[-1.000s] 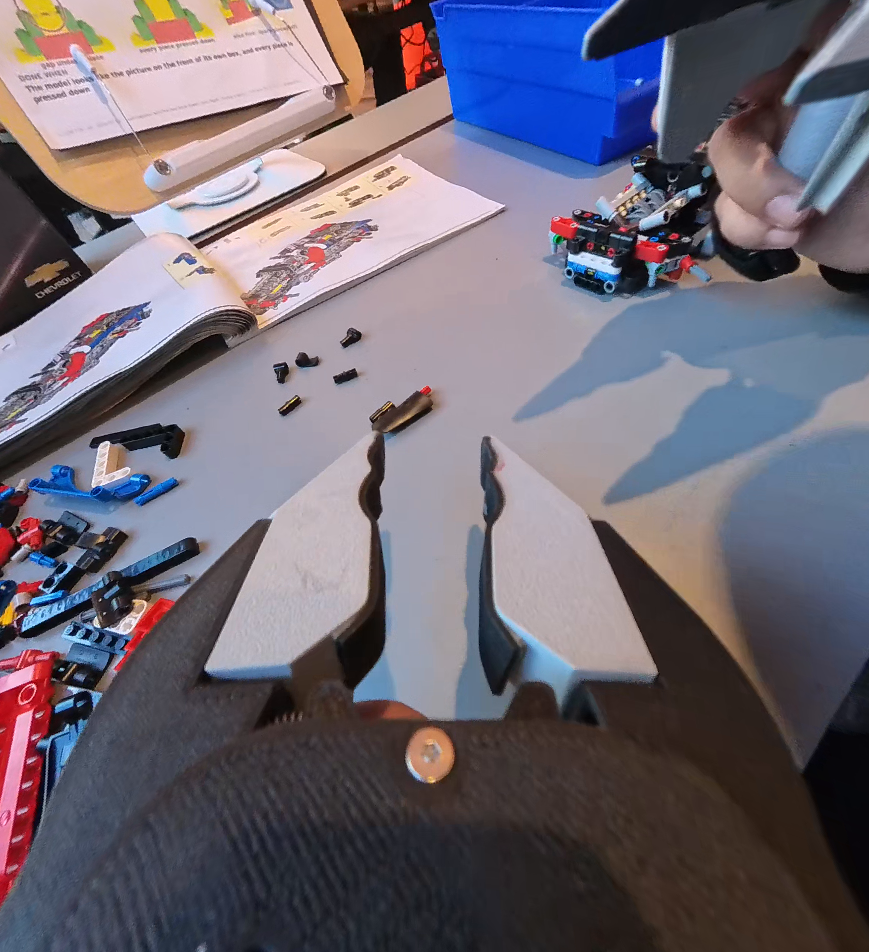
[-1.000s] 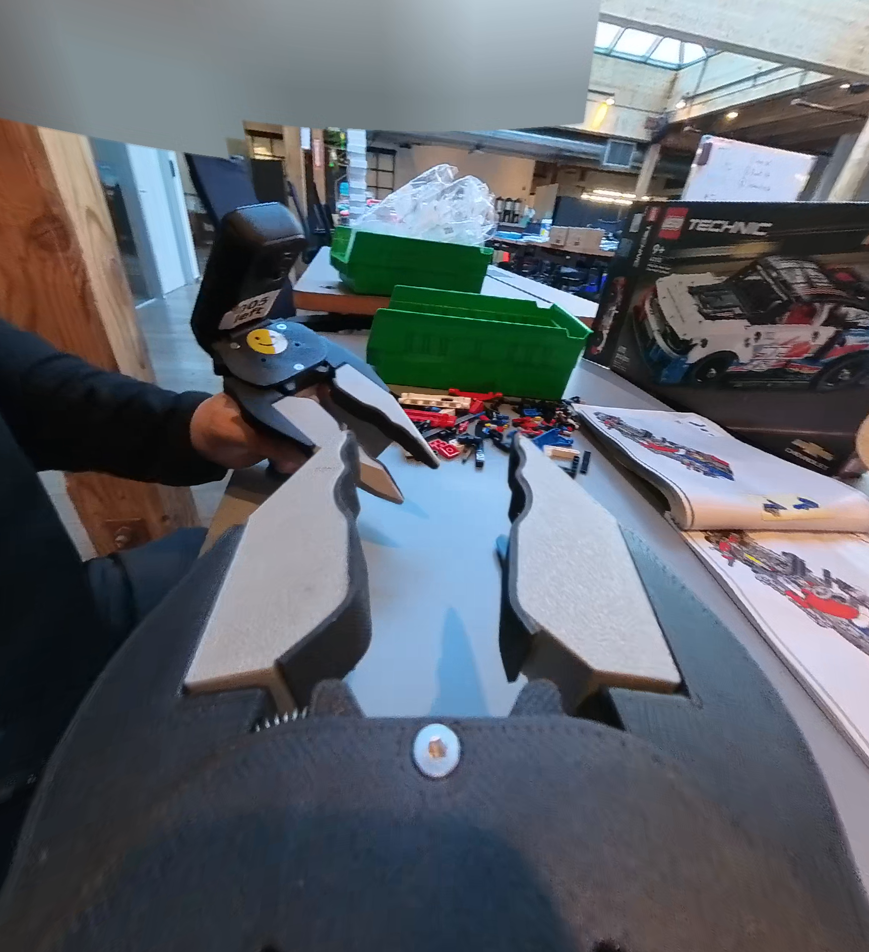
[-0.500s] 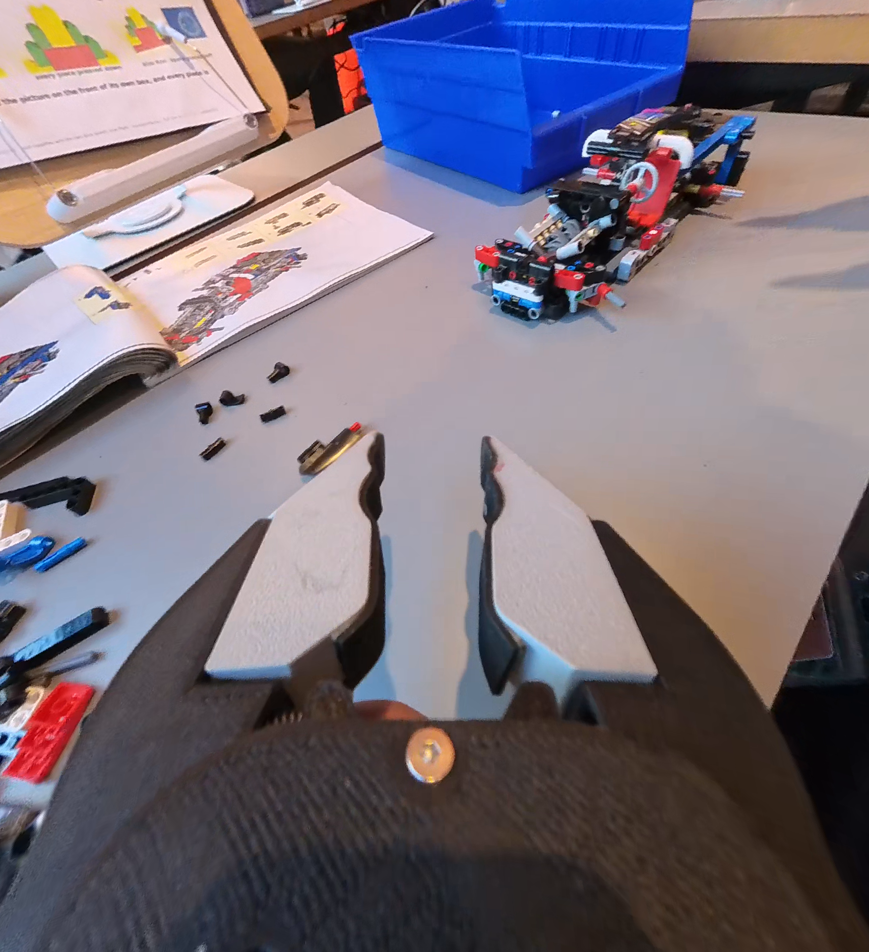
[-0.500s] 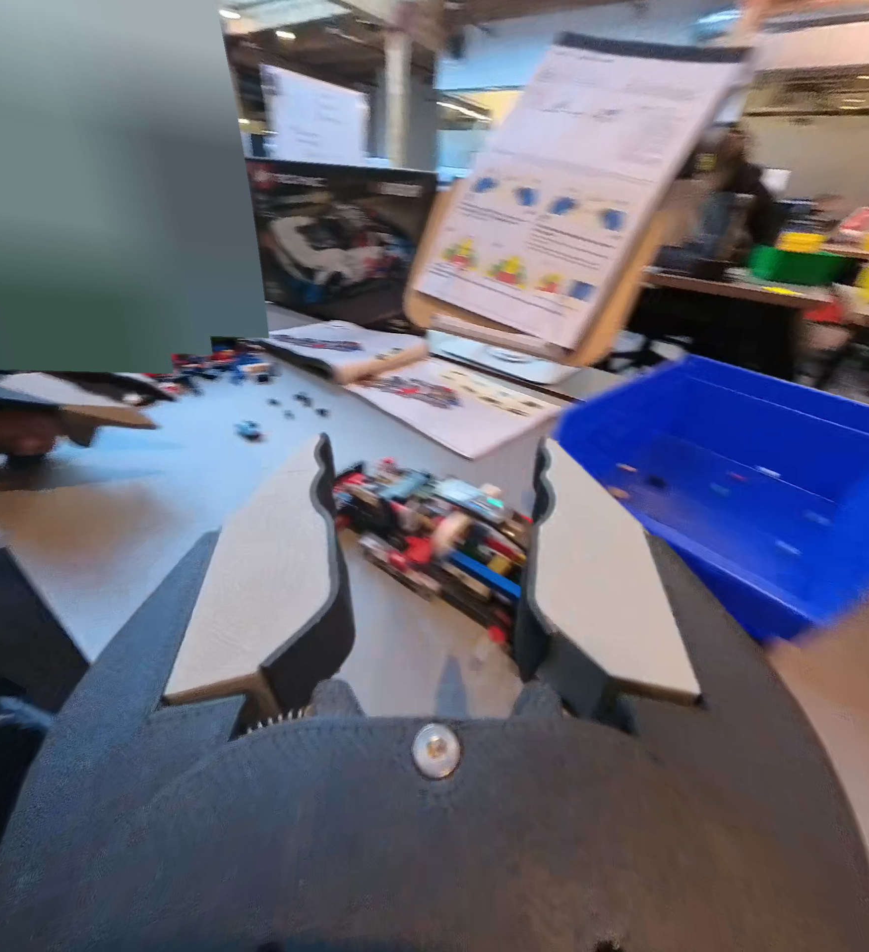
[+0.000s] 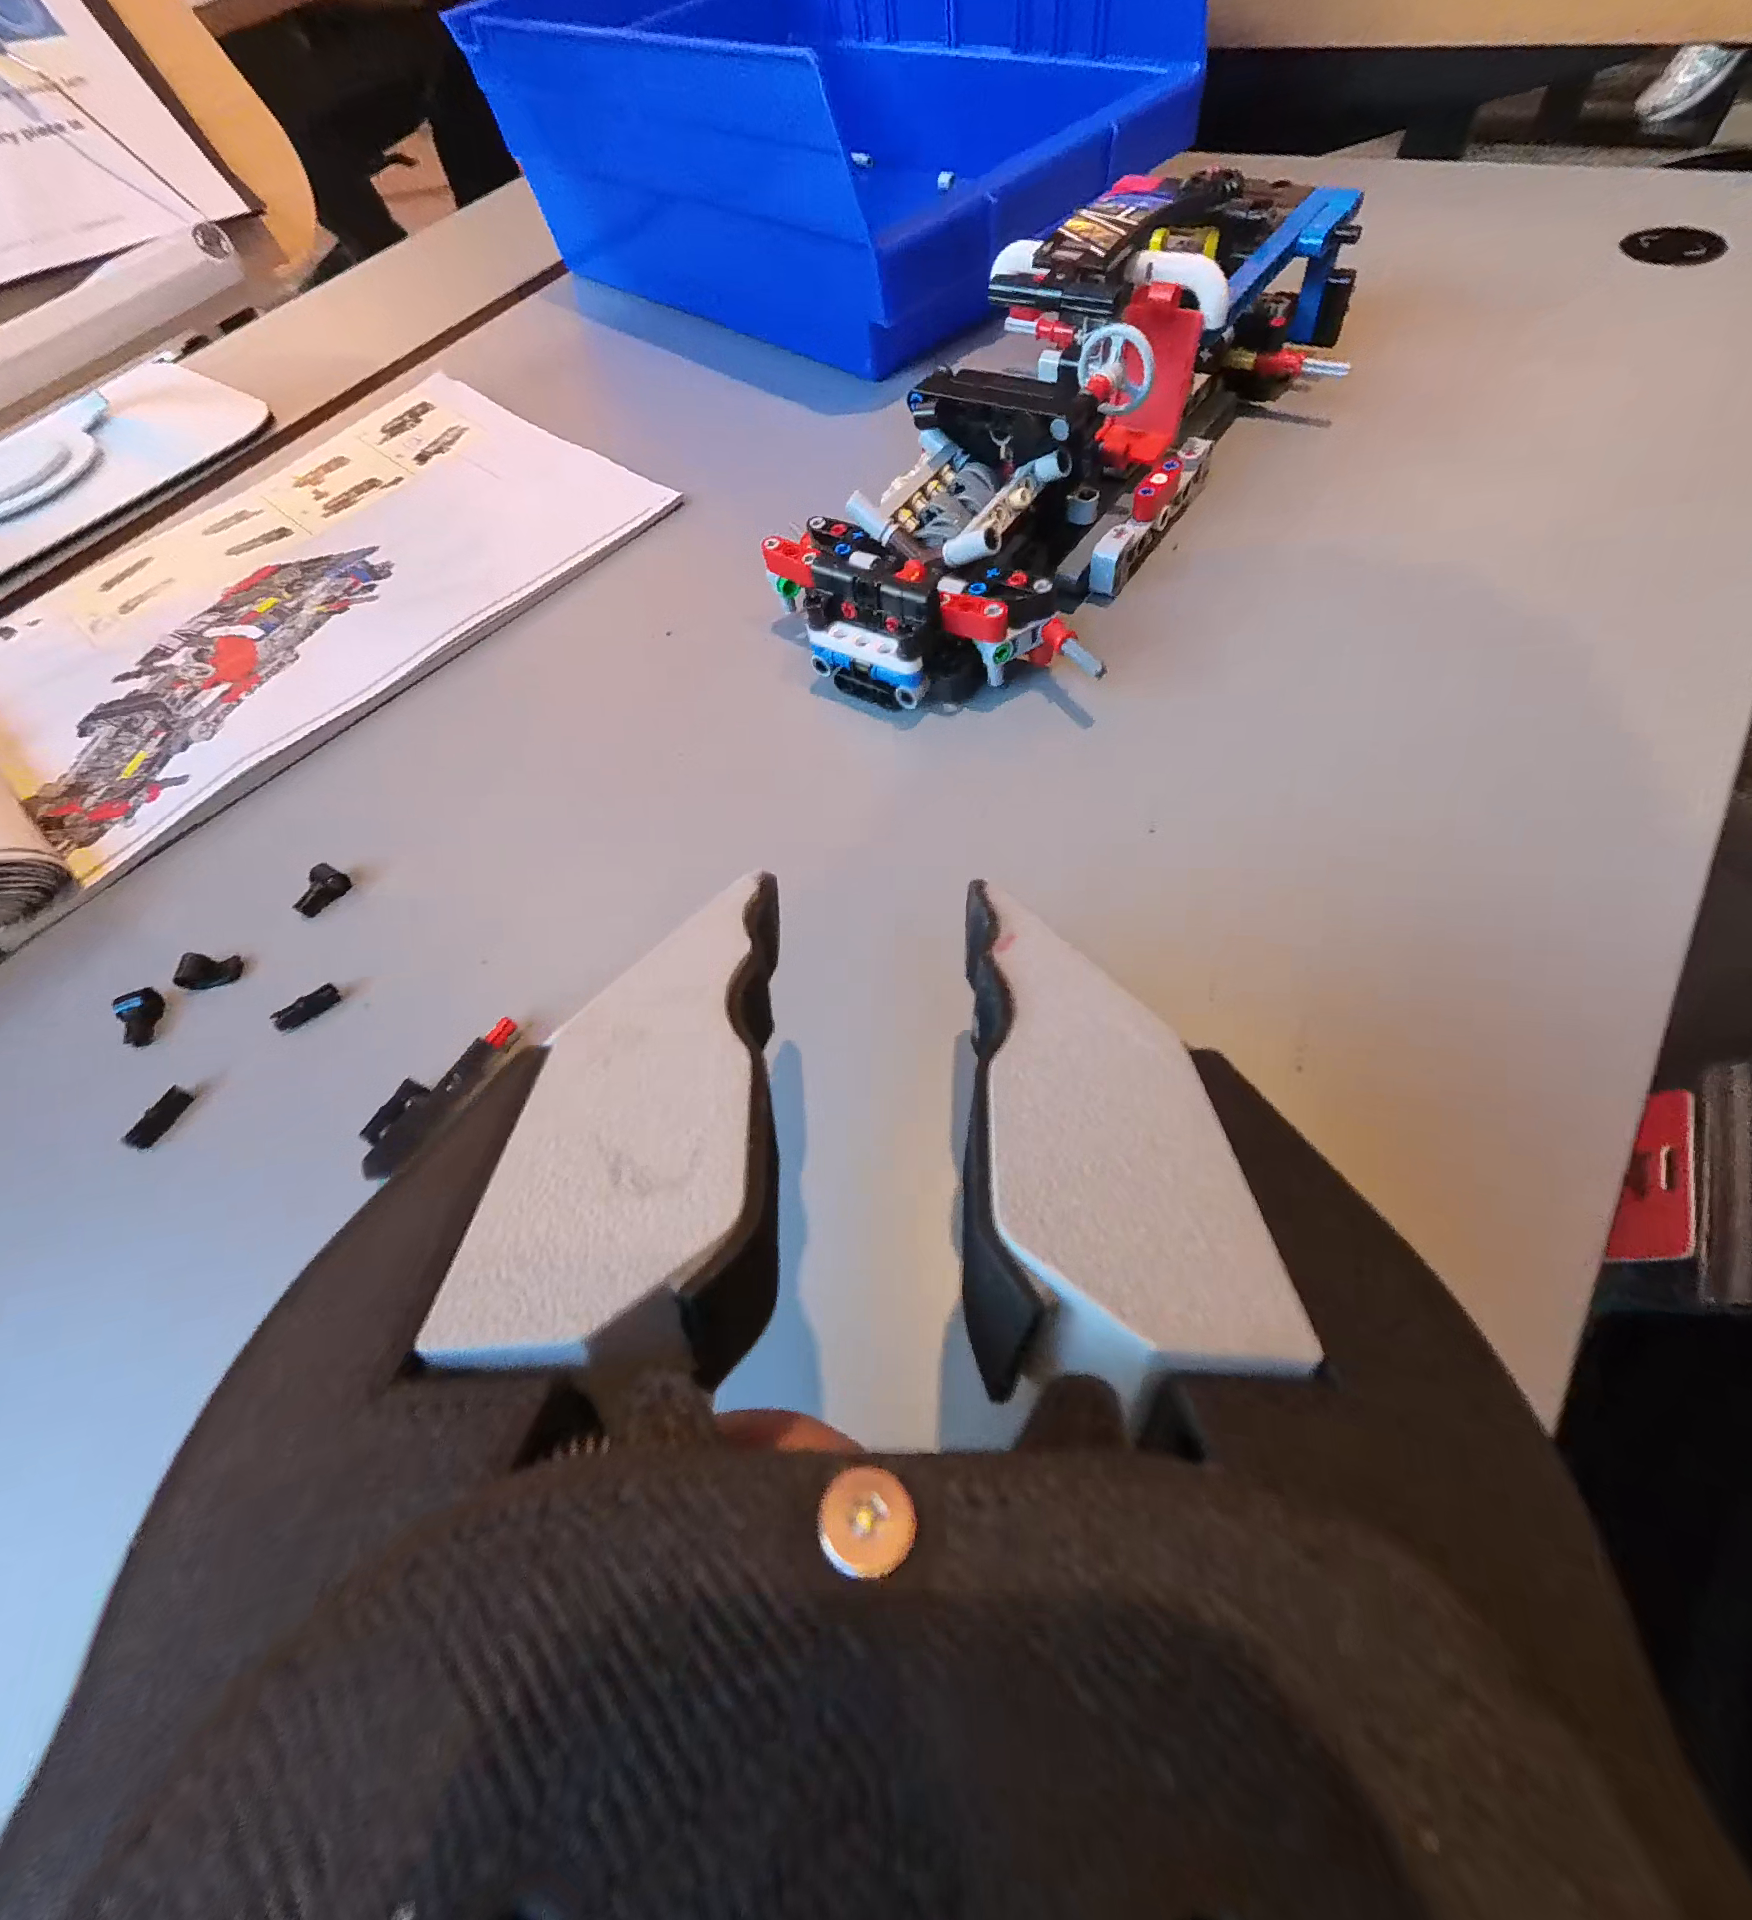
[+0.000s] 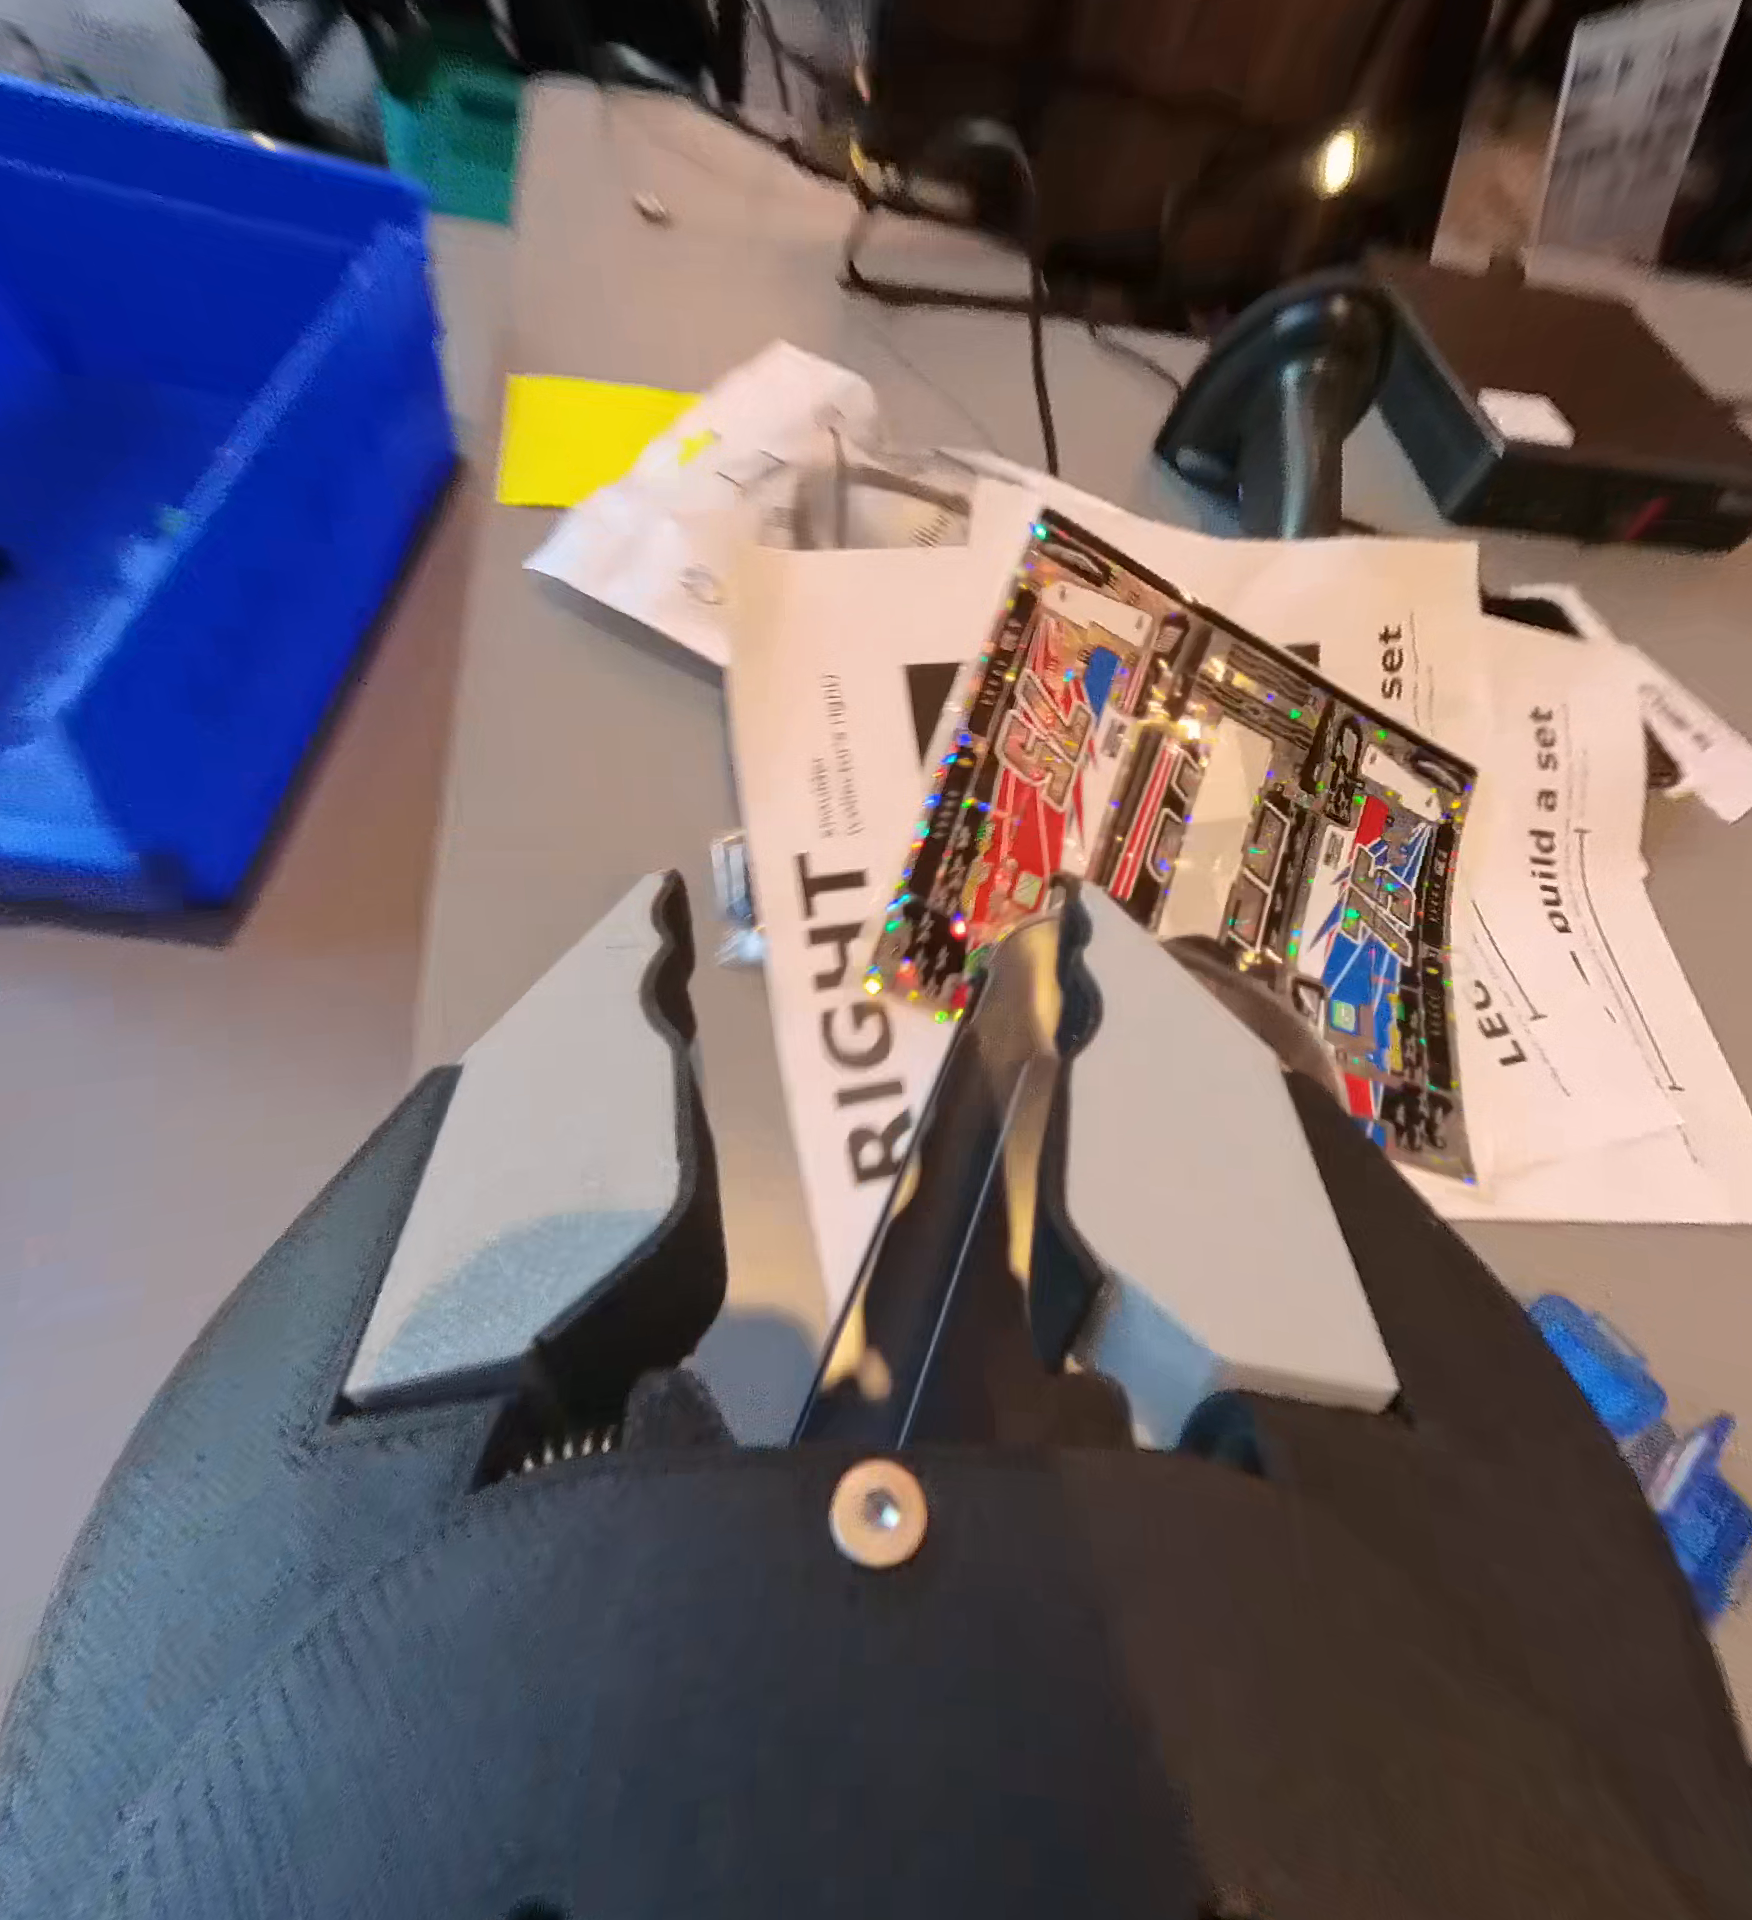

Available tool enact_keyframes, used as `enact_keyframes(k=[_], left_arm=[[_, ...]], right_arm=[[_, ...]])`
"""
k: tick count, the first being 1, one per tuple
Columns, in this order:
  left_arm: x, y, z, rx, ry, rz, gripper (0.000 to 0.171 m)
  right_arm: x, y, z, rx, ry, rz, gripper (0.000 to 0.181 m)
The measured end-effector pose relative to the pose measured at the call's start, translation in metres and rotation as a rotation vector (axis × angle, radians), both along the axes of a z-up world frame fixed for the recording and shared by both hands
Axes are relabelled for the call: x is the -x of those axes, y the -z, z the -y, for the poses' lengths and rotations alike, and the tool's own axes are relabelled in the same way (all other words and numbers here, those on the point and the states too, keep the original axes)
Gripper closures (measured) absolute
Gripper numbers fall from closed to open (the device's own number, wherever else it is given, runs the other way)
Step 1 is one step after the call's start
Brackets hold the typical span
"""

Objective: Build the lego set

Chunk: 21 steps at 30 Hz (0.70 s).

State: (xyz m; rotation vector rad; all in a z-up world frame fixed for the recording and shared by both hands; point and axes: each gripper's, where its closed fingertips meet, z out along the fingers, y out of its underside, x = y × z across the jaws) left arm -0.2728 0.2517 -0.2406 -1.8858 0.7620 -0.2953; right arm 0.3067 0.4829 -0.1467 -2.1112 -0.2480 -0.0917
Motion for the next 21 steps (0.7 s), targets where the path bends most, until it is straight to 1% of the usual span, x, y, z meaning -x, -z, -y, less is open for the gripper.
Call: enact_keyframes(k=[2, 4, 6, 7, 8, 9, 10, 11, 12, 13, 16, 18, 21], left_arm=[[-0.003, 0.001, -0.003, 0.010, -0.003, 0.006, 0.139], [-0.004, 0.001, -0.005, 0.014, -0.014, 0.005, 0.139], [-0.004, 0.002, -0.006, 0.018, -0.019, 0.008, 0.139], [-0.004, 0.001, -0.007, 0.020, -0.020, 0.013, 0.139], [-0.003, 0.001, -0.007, 0.021, -0.022, 0.022, 0.139], [-0.002, 0.000, -0.007, 0.020, -0.023, 0.033, 0.139], [-0.002, -0.002, -0.007, 0.020, -0.023, 0.045, 0.140], [-0.001, -0.003, -0.007, 0.021, -0.024, 0.059, 0.140], [0.000, -0.004, -0.007, 0.023, -0.025, 0.072, 0.140], [0.000, -0.004, -0.007, 0.026, -0.023, 0.085, 0.140], [0.002, -0.007, -0.007, 0.035, -0.024, 0.121, 0.140], [0.004, -0.009, -0.007, 0.029, -0.028, 0.143, 0.140], [0.006, -0.013, -0.007, 0.010, -0.035, 0.164, 0.140]], right_arm=[[-0.007, 0.014, -0.032, 0.086, 0.041, 0.008, 0.112], [-0.017, 0.029, -0.056, 0.150, 0.098, 0.073, 0.112], [-0.023, 0.042, -0.073, 0.199, 0.129, 0.134, 0.113], [-0.026, 0.049, -0.078, 0.223, 0.140, 0.159, 0.116], [-0.030, 0.054, -0.081, 0.242, 0.150, 0.185, 0.122], [-0.033, 0.057, -0.084, 0.260, 0.152, 0.204, 0.132], [-0.034, 0.059, -0.085, 0.272, 0.143, 0.211, 0.145], [-0.034, 0.059, -0.087, 0.275, 0.135, 0.209, 0.161], [-0.035, 0.057, -0.088, 0.269, 0.135, 0.210, 0.173], [-0.037, 0.053, -0.090, 0.263, 0.141, 0.213, 0.178], [-0.048, 0.039, -0.093, 0.236, 0.171, 0.261, 0.181], [-0.059, 0.017, -0.097, 0.175, 0.209, 0.277, 0.181], [-0.066, -0.027, -0.104, 0.049, 0.243, 0.189, 0.181]])
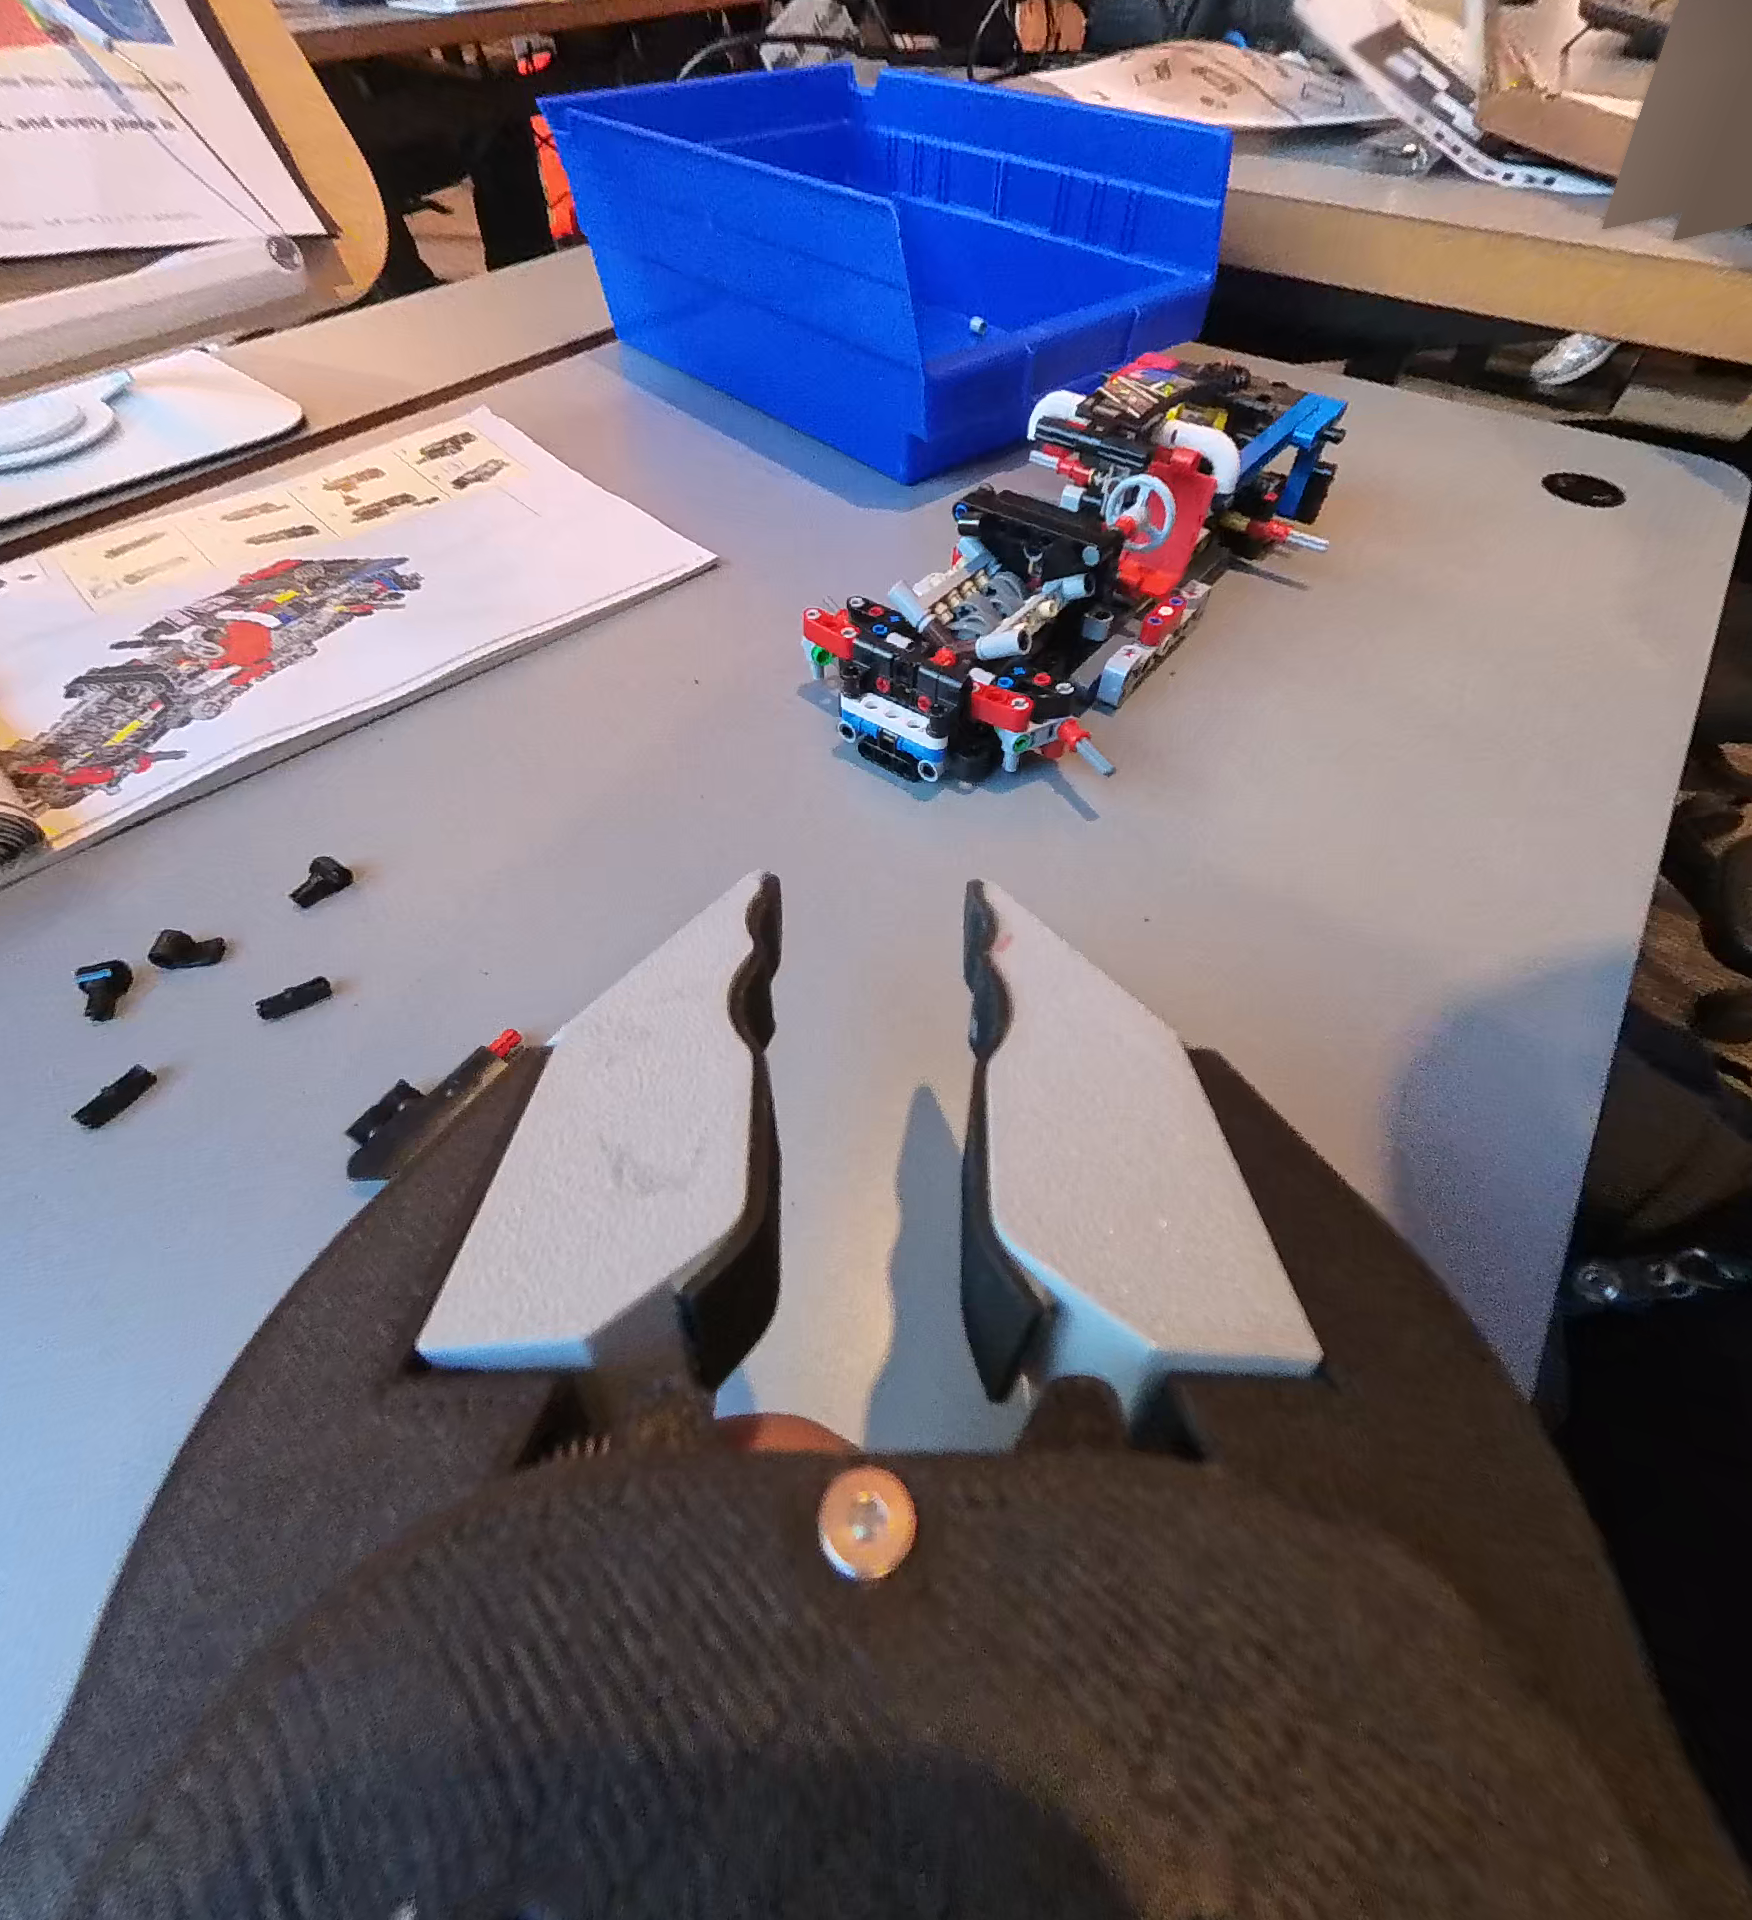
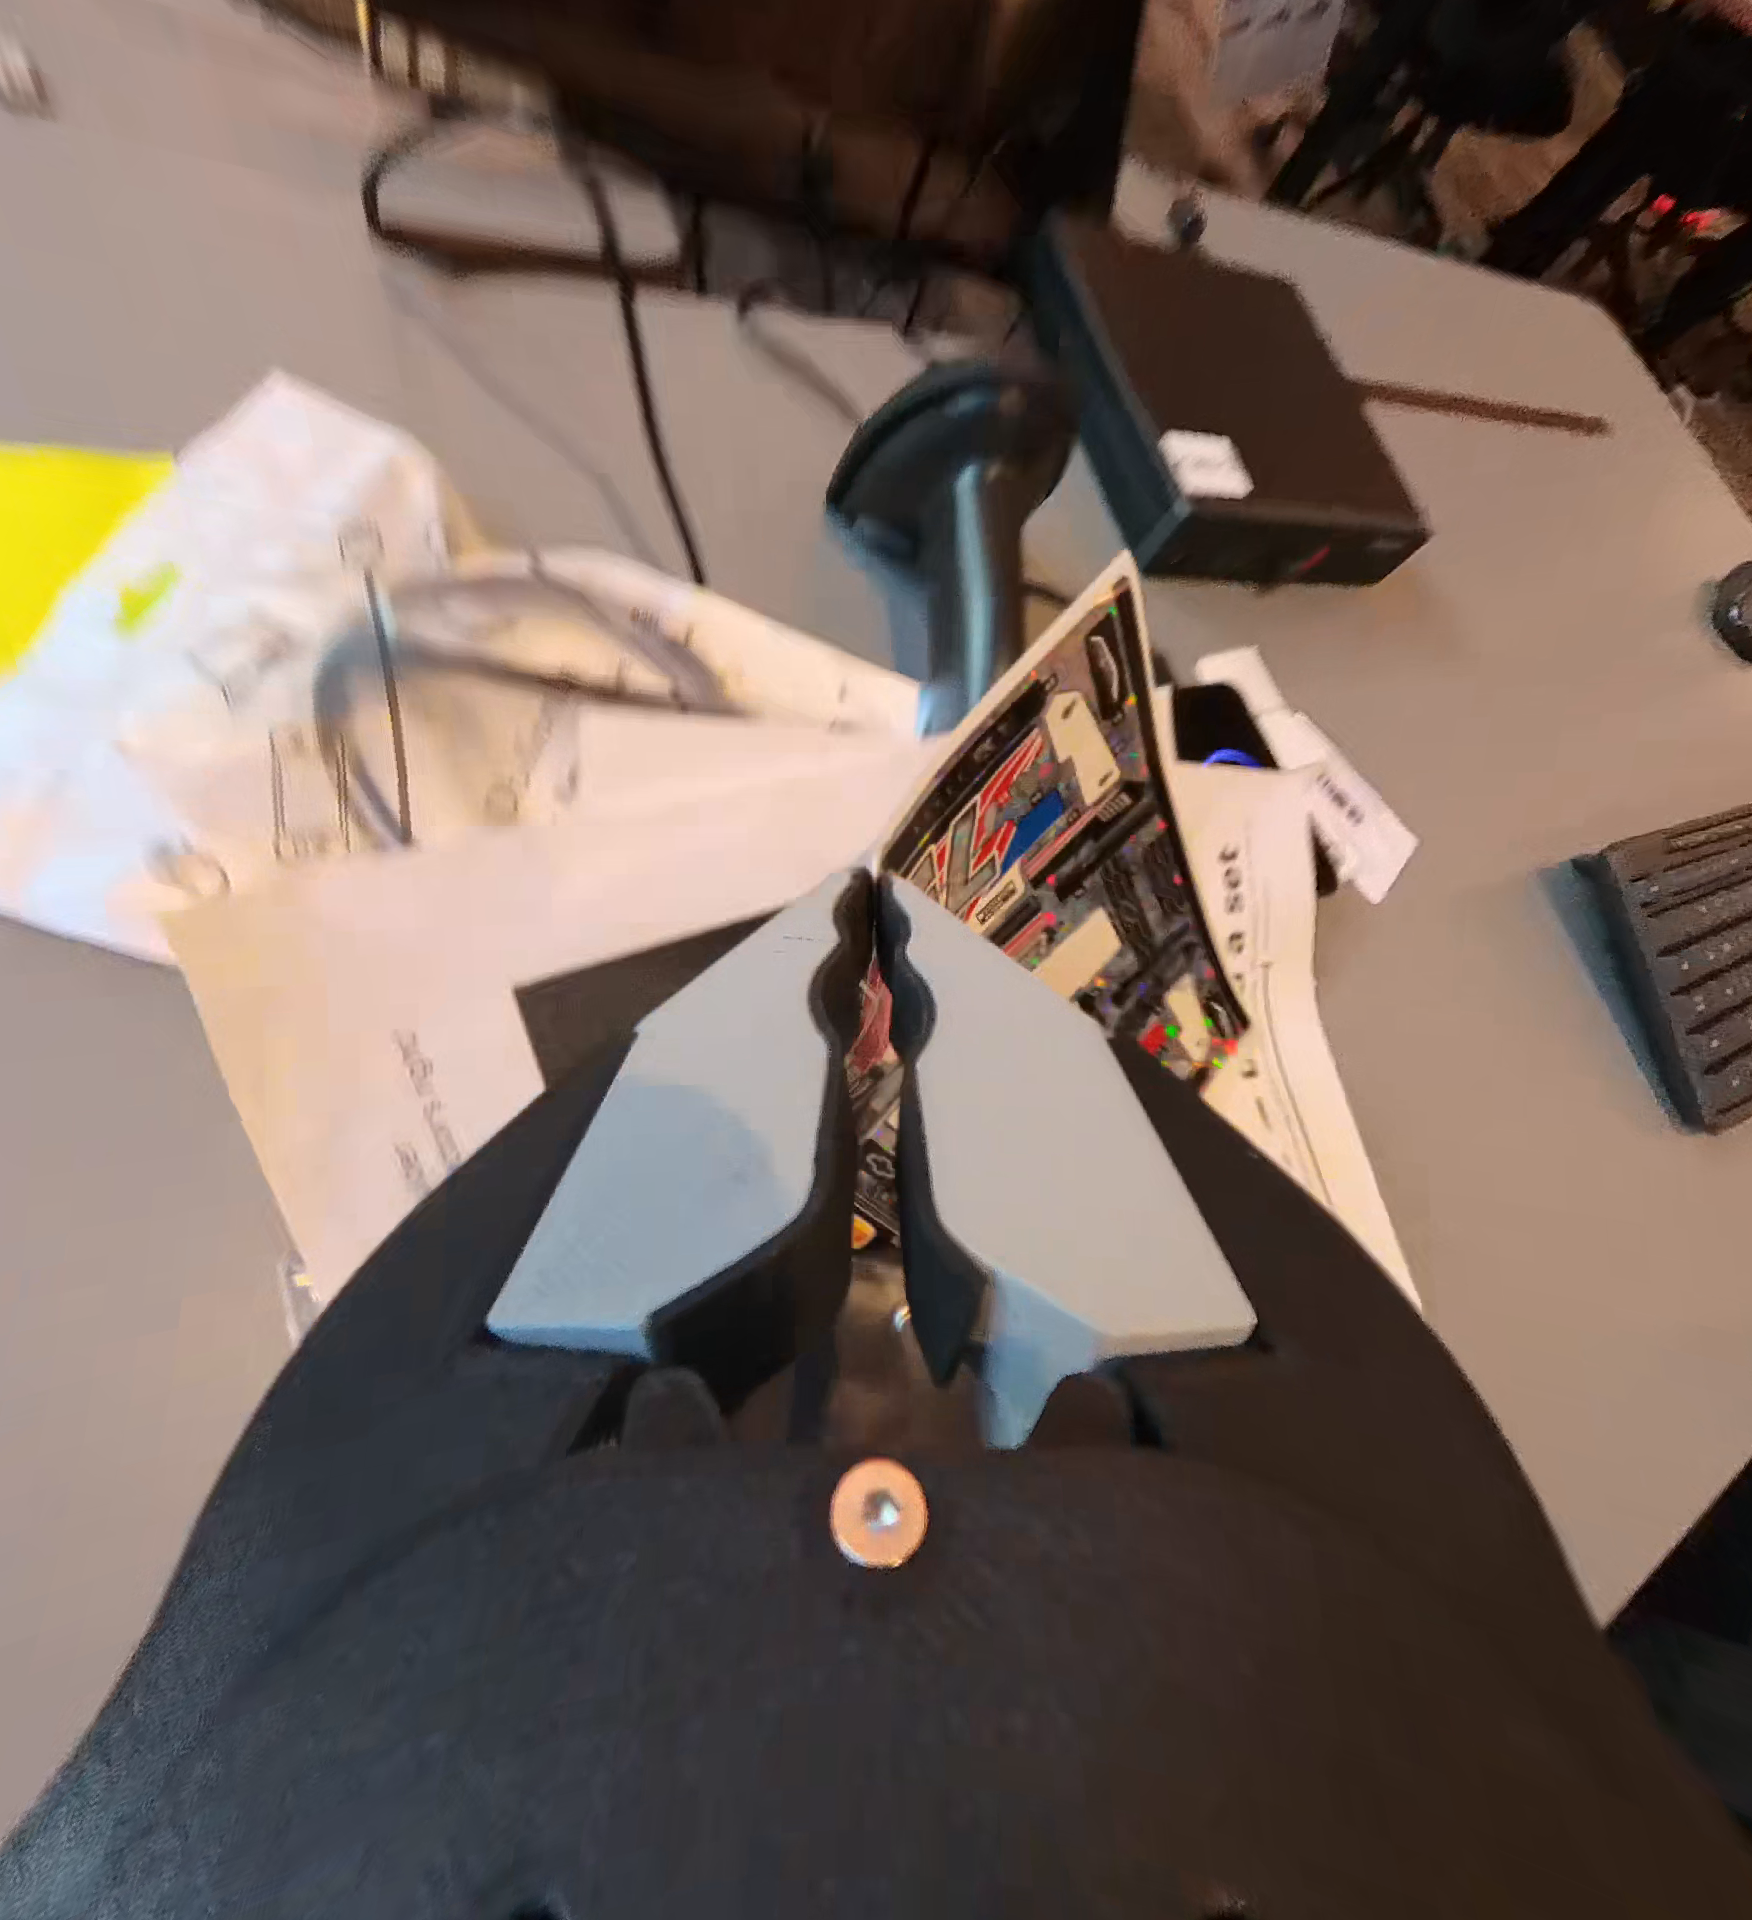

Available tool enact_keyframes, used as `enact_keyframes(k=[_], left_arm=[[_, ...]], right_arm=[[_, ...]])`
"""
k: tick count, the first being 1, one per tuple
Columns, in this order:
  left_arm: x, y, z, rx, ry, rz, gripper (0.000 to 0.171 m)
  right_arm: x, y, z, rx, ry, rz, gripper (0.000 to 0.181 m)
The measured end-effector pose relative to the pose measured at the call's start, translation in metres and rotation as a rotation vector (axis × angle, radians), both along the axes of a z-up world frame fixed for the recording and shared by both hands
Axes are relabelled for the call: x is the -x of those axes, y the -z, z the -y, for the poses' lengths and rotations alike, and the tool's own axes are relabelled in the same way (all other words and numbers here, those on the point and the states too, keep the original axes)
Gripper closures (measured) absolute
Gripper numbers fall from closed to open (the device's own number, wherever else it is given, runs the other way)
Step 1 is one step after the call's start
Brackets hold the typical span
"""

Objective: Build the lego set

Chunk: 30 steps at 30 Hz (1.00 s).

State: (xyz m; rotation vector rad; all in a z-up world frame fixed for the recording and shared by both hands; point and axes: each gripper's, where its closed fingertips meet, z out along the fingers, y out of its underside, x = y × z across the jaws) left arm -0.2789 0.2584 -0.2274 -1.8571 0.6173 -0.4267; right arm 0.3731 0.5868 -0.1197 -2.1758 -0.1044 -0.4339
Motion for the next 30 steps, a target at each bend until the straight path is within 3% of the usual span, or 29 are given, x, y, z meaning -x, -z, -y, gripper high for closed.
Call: enact_keyframes(k=[3, 6, 10, 13, 17, 20, 24, 30], left_arm=[[0.001, -0.001, 0.001, -0.013, -0.006, -0.003, 0.140], [0.001, -0.002, 0.002, -0.019, -0.009, -0.007, 0.139], [0.004, -0.006, 0.004, -0.023, -0.009, 0.033, 0.137], [0.005, -0.006, 0.010, 0.029, 0.022, 0.097, 0.134], [-0.001, -0.015, 0.033, 0.151, 0.136, 0.227, 0.128], [0.000, -0.029, 0.053, 0.135, 0.186, 0.224, 0.126], [0.010, -0.036, 0.081, 0.060, 0.190, 0.139, 0.126], [0.005, -0.022, 0.114, 0.211, 0.304, 0.257, 0.126]], right_arm=[[0.001, -0.053, 0.000, -0.161, 0.006, -0.042, 0.181], [0.049, -0.106, 0.014, -0.320, -0.132, -0.089, 0.181], [0.186, -0.157, 0.074, -0.429, -0.517, -0.126, 0.181], [0.306, -0.163, 0.146, -0.403, -0.853, -0.102, 0.181], [0.452, -0.126, 0.253, -0.274, -1.233, -0.098, 0.181], [0.531, -0.079, 0.323, -0.147, -1.421, -0.114, 0.181], [0.589, -0.026, 0.385, -0.007, -1.552, -0.260, 0.181], [0.663, 0.045, 0.430, 0.303, -1.579, -0.633, 0.181]])
